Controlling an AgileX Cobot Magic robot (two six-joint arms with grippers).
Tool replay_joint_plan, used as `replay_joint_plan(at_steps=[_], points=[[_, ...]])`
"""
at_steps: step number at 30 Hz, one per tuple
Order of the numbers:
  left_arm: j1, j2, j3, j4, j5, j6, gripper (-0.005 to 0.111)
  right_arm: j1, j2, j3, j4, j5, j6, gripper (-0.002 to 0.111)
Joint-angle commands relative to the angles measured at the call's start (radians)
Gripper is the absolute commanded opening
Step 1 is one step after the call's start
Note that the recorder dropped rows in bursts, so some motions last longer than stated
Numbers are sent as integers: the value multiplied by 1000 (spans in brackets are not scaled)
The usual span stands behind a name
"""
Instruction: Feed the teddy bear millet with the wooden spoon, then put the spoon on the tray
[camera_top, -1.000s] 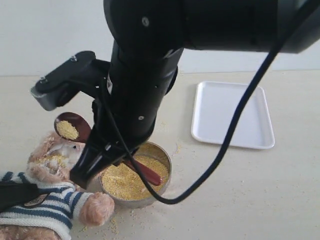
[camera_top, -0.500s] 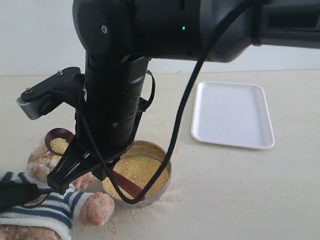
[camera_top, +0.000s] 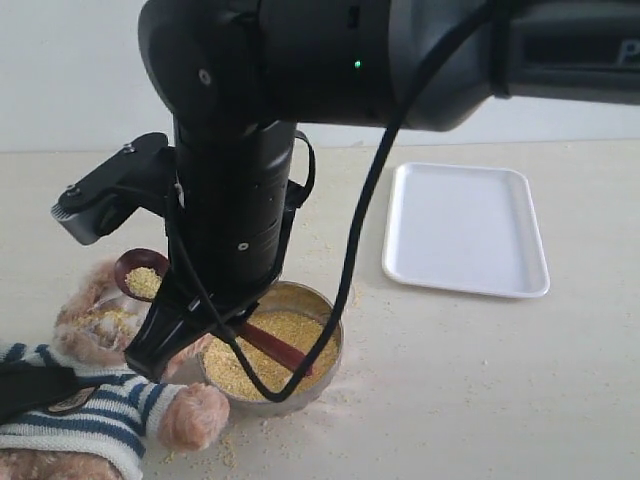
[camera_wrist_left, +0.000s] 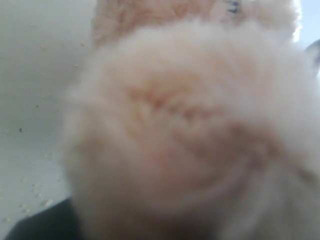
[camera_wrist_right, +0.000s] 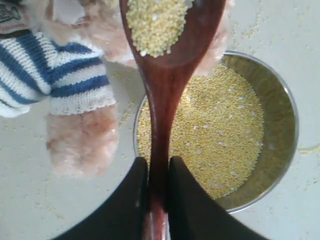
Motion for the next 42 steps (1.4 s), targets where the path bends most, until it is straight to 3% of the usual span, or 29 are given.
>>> replay_joint_plan(at_steps=[1, 13, 24, 36, 42], points=[[2, -2, 4, -11, 26, -12, 5, 20, -3, -7, -69, -32, -9, 0], [2, -2, 4, -2, 27, -12, 5, 46, 50, -7, -132, -69, -67, 0], [2, -2, 4, -2, 27, -12, 5, 193, 65, -7, -556, -111, -48, 0], [2, -2, 4, 6, 27, -12, 5, 226, 113, -7, -640, -38, -23, 0], [2, -2, 4, 10, 26, -12, 5, 291, 128, -7, -854, -36, 51, 0]])
